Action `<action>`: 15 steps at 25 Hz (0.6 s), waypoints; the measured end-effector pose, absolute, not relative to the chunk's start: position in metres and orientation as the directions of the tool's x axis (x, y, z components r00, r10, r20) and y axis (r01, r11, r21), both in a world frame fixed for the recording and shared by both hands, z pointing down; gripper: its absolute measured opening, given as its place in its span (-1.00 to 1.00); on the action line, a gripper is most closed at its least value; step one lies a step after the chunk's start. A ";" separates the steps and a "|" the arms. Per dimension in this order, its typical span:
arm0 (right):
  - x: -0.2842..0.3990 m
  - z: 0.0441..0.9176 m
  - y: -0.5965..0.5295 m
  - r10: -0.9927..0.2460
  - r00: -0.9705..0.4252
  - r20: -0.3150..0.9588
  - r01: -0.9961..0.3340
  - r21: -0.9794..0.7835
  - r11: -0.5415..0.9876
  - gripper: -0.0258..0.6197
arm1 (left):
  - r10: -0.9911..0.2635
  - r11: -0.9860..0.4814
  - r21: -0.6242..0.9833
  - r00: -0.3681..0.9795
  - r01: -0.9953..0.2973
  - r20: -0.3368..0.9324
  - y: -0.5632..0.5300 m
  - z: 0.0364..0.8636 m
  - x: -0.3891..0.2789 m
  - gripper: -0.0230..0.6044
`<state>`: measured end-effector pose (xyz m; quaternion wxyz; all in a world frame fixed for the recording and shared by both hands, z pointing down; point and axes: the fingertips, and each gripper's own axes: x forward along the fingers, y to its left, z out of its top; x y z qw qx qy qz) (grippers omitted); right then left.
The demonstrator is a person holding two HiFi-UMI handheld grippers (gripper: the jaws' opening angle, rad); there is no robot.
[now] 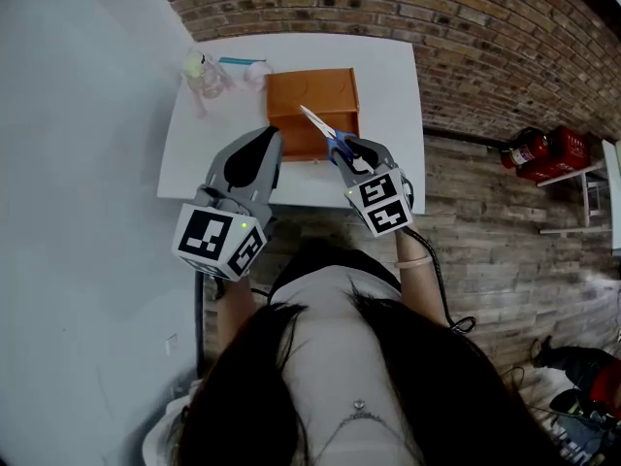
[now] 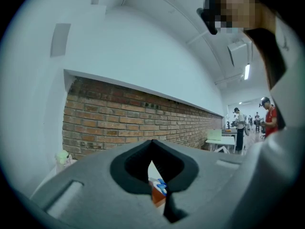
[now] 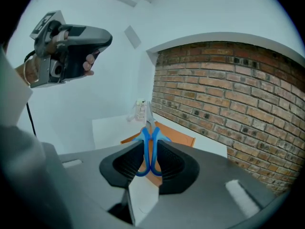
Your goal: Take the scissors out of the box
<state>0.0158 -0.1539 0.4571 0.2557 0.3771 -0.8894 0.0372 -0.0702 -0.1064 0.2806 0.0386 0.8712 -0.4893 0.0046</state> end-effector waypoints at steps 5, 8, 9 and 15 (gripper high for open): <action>0.027 0.445 -0.142 -0.650 -0.601 0.465 -0.686 0.118 0.718 -0.62 | -0.860 -0.504 0.071 0.508 -0.861 0.052 -0.095 0.279 -0.063 -0.93; 0.034 0.439 -0.135 -0.652 -0.610 0.450 -0.686 0.113 0.719 -0.62 | -0.864 -0.496 0.072 0.500 -0.865 0.055 -0.088 0.280 -0.057 -0.93; 0.035 0.436 -0.133 -0.654 -0.614 0.442 -0.686 0.112 0.719 -0.62 | -0.866 -0.494 0.072 0.498 -0.867 0.055 -0.086 0.280 -0.055 -0.93; 0.042 0.420 -0.119 -0.655 -0.636 0.407 -0.674 0.120 0.729 -0.62 | -0.871 -0.485 0.069 0.489 -0.872 0.056 -0.070 0.279 -0.044 -0.93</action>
